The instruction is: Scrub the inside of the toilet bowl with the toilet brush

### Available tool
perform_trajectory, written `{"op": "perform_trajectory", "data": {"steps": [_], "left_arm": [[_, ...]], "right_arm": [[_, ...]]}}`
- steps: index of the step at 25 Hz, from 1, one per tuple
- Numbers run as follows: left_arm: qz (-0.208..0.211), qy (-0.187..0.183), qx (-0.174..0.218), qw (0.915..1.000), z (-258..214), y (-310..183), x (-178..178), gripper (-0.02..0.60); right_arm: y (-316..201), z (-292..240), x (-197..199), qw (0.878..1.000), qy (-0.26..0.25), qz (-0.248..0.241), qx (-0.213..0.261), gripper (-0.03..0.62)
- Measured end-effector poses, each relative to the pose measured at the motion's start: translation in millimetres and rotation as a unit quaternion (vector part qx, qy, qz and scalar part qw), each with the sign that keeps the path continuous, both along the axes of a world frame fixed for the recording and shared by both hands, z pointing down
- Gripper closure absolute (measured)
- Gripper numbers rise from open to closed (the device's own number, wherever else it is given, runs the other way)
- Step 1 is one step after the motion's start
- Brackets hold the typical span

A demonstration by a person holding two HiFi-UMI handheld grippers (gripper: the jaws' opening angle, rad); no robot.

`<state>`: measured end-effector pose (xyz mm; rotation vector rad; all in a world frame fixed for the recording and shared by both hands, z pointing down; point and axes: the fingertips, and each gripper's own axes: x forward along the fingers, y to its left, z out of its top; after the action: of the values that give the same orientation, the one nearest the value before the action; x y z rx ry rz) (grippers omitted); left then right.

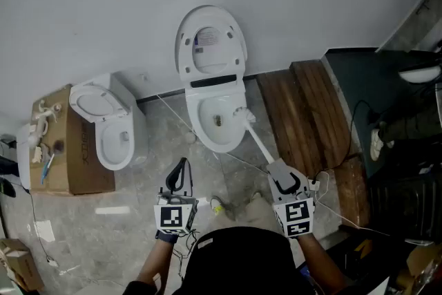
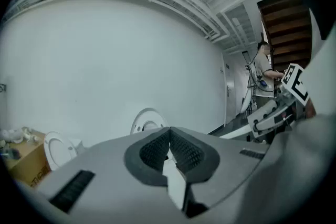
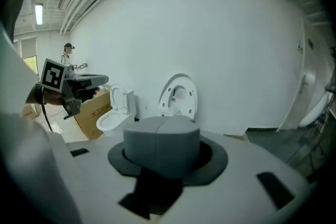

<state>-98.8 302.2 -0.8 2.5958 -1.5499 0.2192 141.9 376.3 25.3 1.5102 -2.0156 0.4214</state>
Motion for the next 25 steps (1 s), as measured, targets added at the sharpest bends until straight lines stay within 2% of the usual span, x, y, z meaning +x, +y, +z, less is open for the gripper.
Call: {"op": "perform_trajectory", "data": {"steps": [3, 8, 13, 18, 22, 25], "left_arm": [[0.011, -0.003, -0.014, 0.9998, 17.5, -22.5, -13.5, 0.569], [-0.005, -0.007, -0.013, 0.9999, 30.3, -59.9, -22.5, 0.569], [-0.033, -0.004, -0.042, 0.9986, 62.5, -99.8, -10.4, 0.571], [-0.056, -0.020, -0.079, 0.9951, 100.7, -137.7, -1.8, 0.571], [-0.056, -0.046, -0.096, 0.9928, 137.9, -176.7, 21.9, 0.570], [-0.061, -0.045, -0.103, 0.9918, 156.3, -205.7, 36.1, 0.571]], "right_arm": [[-20.8, 2.3, -13.5, 1.000, 0.014, 0.000, 0.005, 0.442], [-52.7, 32.3, -18.1, 1.000, 0.012, -0.011, -0.020, 0.442], [-96.9, 78.5, -2.1, 0.998, 0.002, -0.021, -0.053, 0.442], [-156.4, 135.6, 7.4, 0.995, -0.043, -0.038, -0.085, 0.442], [-202.5, 182.8, 21.9, 0.991, -0.041, -0.066, -0.111, 0.442], [-228.6, 212.2, 29.6, 0.989, -0.037, -0.084, -0.118, 0.442]]}}
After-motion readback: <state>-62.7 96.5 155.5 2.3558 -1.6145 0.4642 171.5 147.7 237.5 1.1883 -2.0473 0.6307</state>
